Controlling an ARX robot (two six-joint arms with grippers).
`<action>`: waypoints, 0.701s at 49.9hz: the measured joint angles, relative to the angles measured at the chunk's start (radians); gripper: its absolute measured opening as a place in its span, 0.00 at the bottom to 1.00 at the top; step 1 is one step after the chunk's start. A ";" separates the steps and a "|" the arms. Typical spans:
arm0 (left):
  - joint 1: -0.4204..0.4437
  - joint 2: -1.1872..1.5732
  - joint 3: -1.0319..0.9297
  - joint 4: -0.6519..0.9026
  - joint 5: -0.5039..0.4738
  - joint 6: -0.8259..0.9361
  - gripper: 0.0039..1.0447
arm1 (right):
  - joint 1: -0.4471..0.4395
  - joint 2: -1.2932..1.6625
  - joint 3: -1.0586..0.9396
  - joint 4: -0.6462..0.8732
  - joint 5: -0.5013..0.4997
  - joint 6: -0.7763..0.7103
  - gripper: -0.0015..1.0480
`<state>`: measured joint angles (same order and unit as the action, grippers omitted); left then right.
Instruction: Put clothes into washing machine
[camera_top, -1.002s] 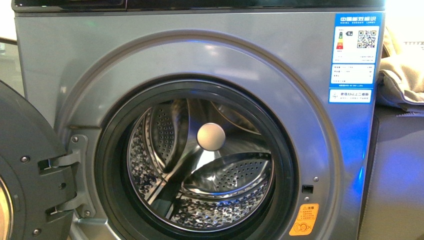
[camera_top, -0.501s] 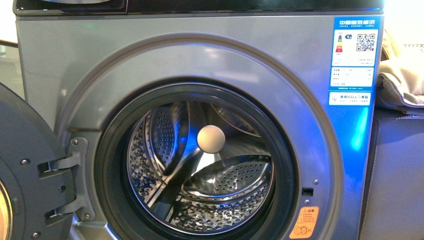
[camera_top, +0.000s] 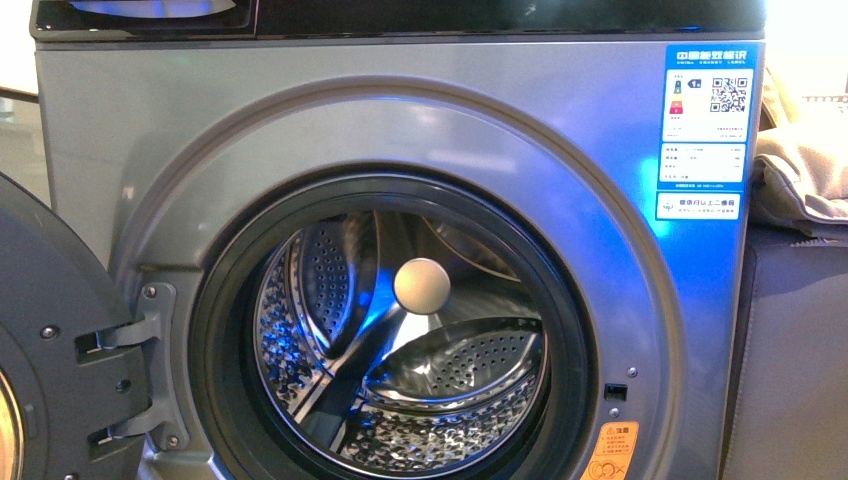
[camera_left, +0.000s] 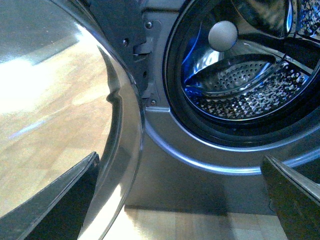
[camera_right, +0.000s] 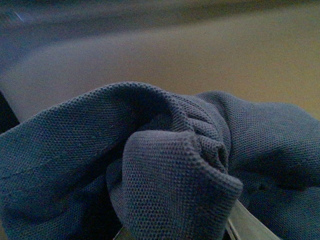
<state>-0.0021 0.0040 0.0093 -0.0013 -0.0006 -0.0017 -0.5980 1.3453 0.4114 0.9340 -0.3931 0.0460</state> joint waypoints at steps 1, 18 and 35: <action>0.000 0.000 0.000 0.000 0.000 0.000 0.94 | 0.010 -0.047 0.022 -0.035 -0.003 0.004 0.13; 0.000 0.000 0.000 0.000 0.000 0.000 0.94 | 0.151 -0.277 0.451 -0.363 -0.013 0.027 0.13; 0.000 0.000 0.000 0.000 0.000 0.000 0.94 | 0.517 -0.216 0.881 -0.658 0.067 0.029 0.13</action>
<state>-0.0021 0.0040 0.0093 -0.0013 -0.0006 -0.0017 -0.0807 1.1290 1.2922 0.2760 -0.3260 0.0750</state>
